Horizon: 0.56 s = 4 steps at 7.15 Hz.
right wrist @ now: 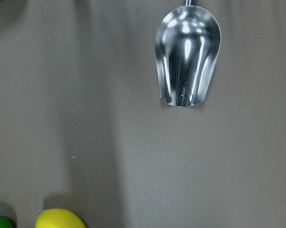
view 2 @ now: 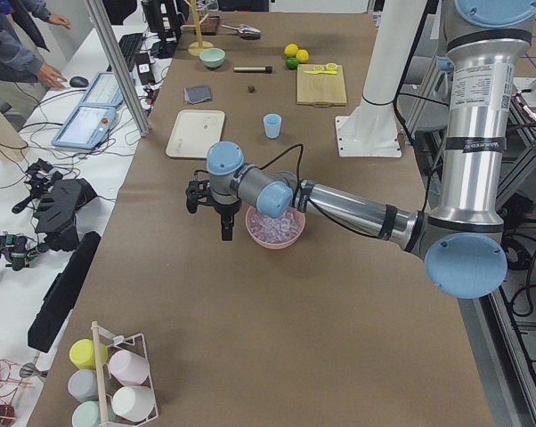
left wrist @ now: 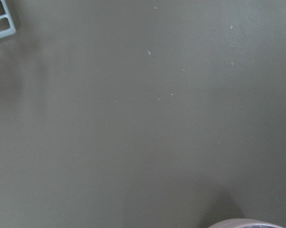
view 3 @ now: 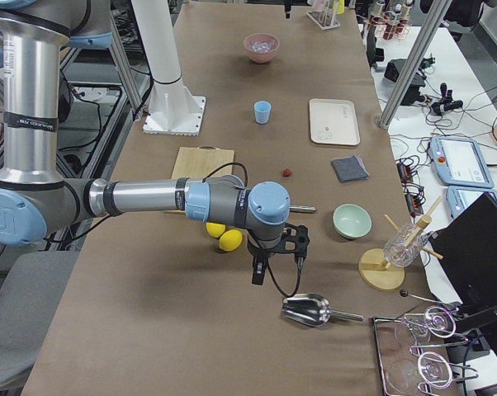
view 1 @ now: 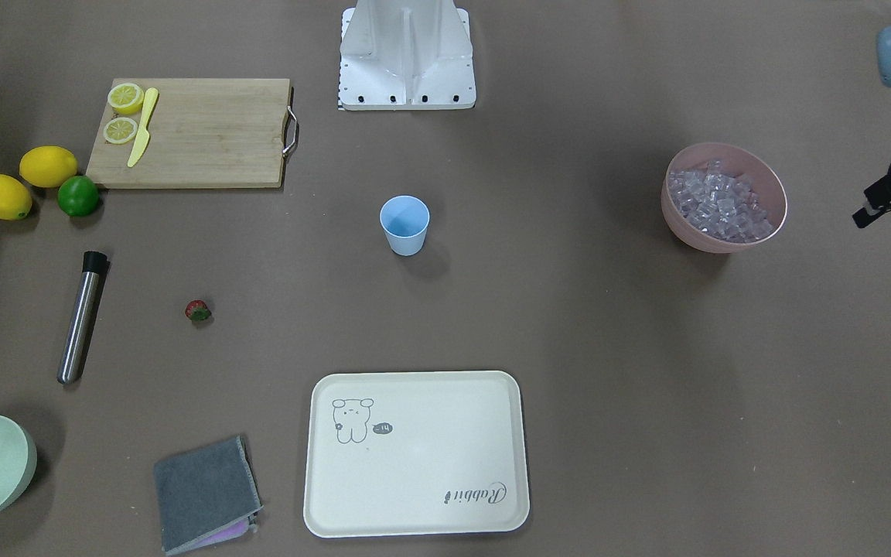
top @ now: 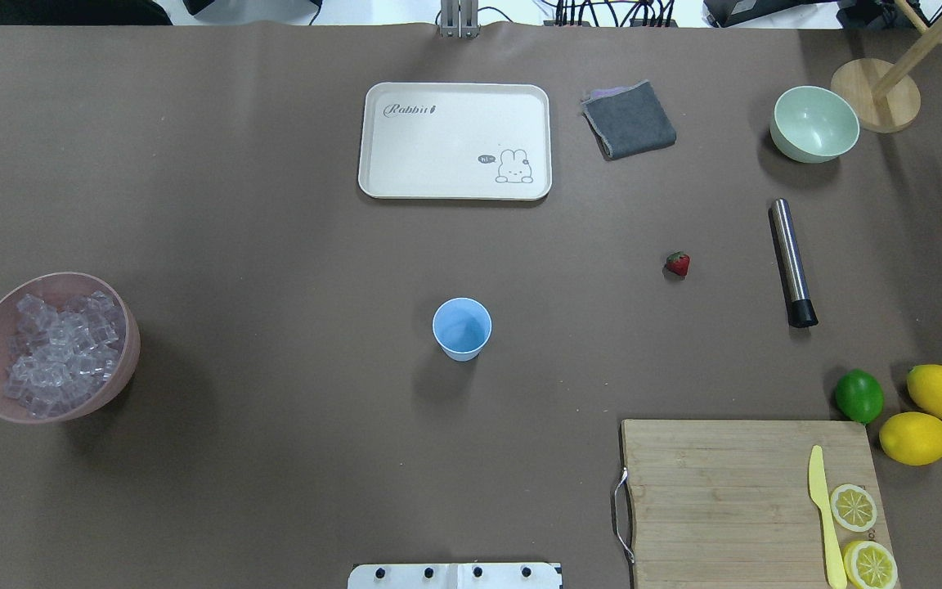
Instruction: Mash ice and strawberries in cup
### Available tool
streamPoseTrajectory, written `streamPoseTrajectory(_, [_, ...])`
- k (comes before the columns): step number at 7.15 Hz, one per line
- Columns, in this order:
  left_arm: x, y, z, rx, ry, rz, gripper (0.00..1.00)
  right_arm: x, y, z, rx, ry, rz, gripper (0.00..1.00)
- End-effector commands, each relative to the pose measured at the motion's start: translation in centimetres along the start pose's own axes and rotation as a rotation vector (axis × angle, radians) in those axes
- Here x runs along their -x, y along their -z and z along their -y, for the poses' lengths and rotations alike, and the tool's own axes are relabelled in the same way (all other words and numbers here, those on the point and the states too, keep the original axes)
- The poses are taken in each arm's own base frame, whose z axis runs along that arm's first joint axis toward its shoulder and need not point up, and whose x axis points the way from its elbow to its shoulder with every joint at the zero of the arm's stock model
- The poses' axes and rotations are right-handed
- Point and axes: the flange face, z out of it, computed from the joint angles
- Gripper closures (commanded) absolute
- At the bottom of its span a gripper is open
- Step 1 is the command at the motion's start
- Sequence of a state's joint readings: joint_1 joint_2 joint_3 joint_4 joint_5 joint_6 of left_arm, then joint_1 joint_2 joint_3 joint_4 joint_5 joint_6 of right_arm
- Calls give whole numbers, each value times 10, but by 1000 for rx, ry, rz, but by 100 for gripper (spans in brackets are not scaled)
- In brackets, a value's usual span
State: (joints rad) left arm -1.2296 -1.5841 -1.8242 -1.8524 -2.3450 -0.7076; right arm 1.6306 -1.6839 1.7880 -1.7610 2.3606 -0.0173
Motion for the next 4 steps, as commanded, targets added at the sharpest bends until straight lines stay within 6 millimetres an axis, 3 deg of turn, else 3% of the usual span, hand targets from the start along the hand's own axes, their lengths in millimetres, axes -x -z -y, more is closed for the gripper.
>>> streamPoseTrajectory(1, [-56,-48,-45,18,66,-66,2,0,0,0,0,0,-1,0])
streamPoseTrajectory(2, [-74,-74,-66,15,95,-56,2,-1,0,0,1,-3,-1,0])
streamPoseTrajectory(3, [-77,-85,-81,20,117,-65,2,-2,-1,0,3,-3,-3,0])
streamPoseTrajectory(4, [-66,-90,-93,29,123,-63,2,-3,-2,0,4,-3,-3,0])
